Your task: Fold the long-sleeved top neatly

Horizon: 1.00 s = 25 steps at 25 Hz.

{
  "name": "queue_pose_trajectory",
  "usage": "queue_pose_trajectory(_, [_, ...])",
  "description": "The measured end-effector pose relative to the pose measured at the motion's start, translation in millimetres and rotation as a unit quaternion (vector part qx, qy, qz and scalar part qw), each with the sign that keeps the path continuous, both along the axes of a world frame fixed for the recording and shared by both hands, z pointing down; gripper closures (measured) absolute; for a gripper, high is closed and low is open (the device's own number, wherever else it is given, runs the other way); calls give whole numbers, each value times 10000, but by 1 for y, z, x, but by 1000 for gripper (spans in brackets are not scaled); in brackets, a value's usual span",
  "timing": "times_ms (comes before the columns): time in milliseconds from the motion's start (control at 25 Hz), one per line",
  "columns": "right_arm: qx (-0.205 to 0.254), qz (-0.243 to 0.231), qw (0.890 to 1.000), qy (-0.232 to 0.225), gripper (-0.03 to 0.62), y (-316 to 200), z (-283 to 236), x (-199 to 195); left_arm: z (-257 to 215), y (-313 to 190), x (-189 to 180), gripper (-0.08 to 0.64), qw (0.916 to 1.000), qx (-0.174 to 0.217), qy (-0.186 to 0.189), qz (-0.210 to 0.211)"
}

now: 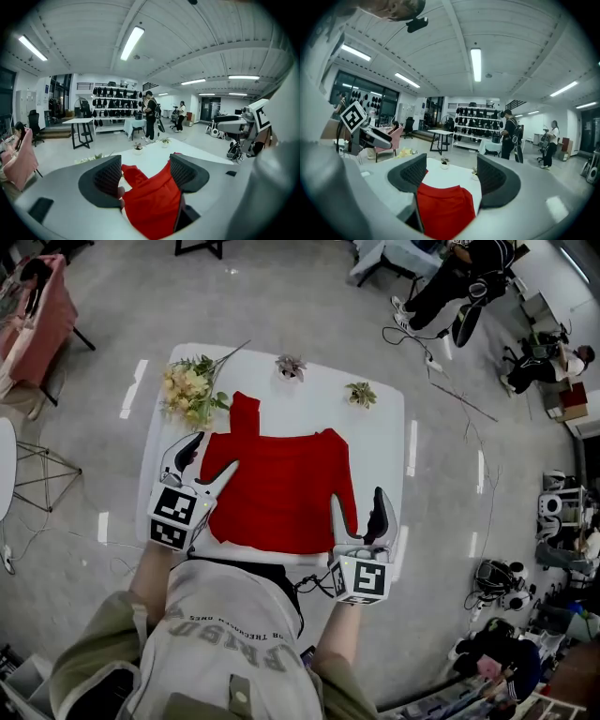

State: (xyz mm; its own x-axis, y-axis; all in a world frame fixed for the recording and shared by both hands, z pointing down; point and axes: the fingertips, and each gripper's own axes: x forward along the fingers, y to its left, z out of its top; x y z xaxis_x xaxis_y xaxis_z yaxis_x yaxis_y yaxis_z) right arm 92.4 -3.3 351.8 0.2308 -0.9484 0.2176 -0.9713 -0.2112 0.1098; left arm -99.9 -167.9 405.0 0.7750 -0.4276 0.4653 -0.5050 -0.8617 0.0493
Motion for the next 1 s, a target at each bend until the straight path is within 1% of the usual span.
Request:
queue_pose_trajectory(160, [-517, -298, 9982, -86, 264, -32, 35, 20, 35, -15, 2, 247, 9987, -383, -330, 16])
queue_pose_trajectory(280, [-898, -516, 9944, -201, 264, -54, 63, 37, 60, -23, 3, 247, 9963, -654, -549, -44])
queue_pose_trajectory(400, [-1324, -786, 9877, -288, 264, -74, 98, 56, 86, -33, 2, 247, 9928, -794, -880, -158])
queue_pose_trajectory(480, [-1623, -987, 9812, -352, 265, -85, 124, 65, 105, -38, 0, 247, 9896, -866, -1116, -277])
queue_pose_trajectory(640, [-2153, -1429, 9649, -457, 265, -101, 170, 77, 142, -35, -4, 248, 9794, -1256, -1505, -482])
queue_pose_trajectory(720, [-2296, -1637, 9580, -521, 265, -109, 187, 79, 160, -35, -6, 247, 9739, -1446, -1645, -595])
queue_pose_trajectory(840, [-2455, -1893, 9488, -602, 267, -119, 207, 80, 184, -40, -7, 249, 9661, -1626, -1864, -743])
queue_pose_trajectory(1000, [-2733, -2237, 9339, -548, 283, -124, 228, 78, 209, -43, -14, 249, 9531, -1962, -2106, -936])
